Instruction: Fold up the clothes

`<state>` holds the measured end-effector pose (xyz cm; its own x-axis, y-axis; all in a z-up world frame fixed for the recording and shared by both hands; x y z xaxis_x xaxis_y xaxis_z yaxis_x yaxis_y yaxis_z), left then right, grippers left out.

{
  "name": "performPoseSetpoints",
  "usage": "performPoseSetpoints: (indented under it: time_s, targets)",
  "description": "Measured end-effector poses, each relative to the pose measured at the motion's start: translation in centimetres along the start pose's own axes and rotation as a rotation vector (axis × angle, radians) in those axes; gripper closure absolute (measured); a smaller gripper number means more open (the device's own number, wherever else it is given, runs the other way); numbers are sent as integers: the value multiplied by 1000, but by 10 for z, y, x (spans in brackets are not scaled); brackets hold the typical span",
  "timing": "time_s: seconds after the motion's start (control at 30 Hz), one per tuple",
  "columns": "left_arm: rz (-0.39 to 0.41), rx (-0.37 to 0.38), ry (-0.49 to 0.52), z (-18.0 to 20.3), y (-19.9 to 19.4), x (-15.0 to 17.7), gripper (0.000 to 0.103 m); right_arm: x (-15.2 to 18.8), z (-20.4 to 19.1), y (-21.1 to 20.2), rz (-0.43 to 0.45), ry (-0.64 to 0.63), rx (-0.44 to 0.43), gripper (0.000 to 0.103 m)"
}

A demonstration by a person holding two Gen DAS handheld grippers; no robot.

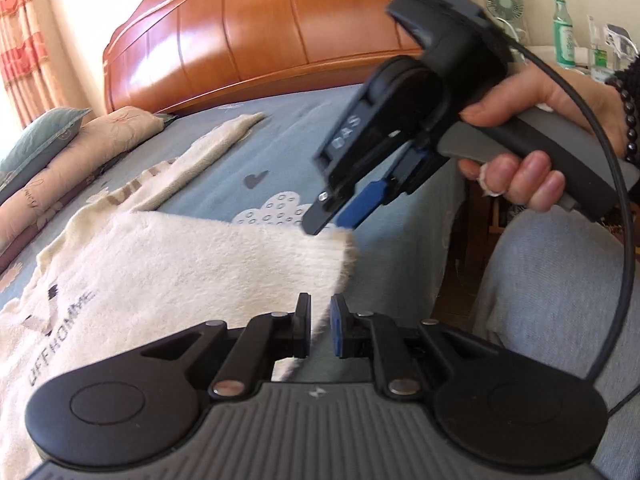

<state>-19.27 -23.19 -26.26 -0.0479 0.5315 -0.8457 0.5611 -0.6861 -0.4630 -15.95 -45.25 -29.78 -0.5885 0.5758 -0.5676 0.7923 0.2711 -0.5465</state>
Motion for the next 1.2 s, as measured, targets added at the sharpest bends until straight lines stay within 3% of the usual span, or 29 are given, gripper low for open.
performPoseSetpoints:
  time_s: [0.07,0.17,0.27,0.37,0.5,0.63,0.8,0.9,0.97,1.2]
  targets:
    - [-25,-67,-47,-29,-4,5,83,-9,-7,-8,29,-12,-9,61]
    - [-91,-202,-167,-77,-4,21,61,-14,-31,-4,53,-73,-31,54]
    - [-172,-298,-307,-116,-3,52,62,-6,-68,17,60,-196,-49,51]
    - [-213,-297,-434,-128,-14,79,62,8,-104,47,60,-347,-42,44]
    - [-190,-273,-438,-114,-42,96,57,38,-126,87,40,-534,28,40]
    - [-178,-277,-448,-105,-62,103,53,65,-127,87,124,-644,8,17]
    - [-181,-292,-525,-122,-69,97,53,79,-126,83,177,-654,-22,0]
    - [-157,-355,-549,-146,-67,87,42,76,-128,84,169,-610,-7,0]
    - [-150,-381,-575,-160,-61,84,42,73,-127,84,165,-590,-14,0]
    - [-149,-320,-682,-162,-42,99,40,61,-120,81,152,-464,-61,0]
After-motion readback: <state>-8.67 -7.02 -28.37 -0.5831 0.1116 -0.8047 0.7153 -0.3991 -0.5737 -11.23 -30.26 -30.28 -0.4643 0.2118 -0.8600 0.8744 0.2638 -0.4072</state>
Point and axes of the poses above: each gripper's, at about its wrist camera, not at the fingertips, and y roughly the way its jaws point, z to its right, x to its underside, the point moved 3 cm from there along y, roughly the way its jaws point, and after that the axes turned 11 degrees about z, right-handed, at the moved point
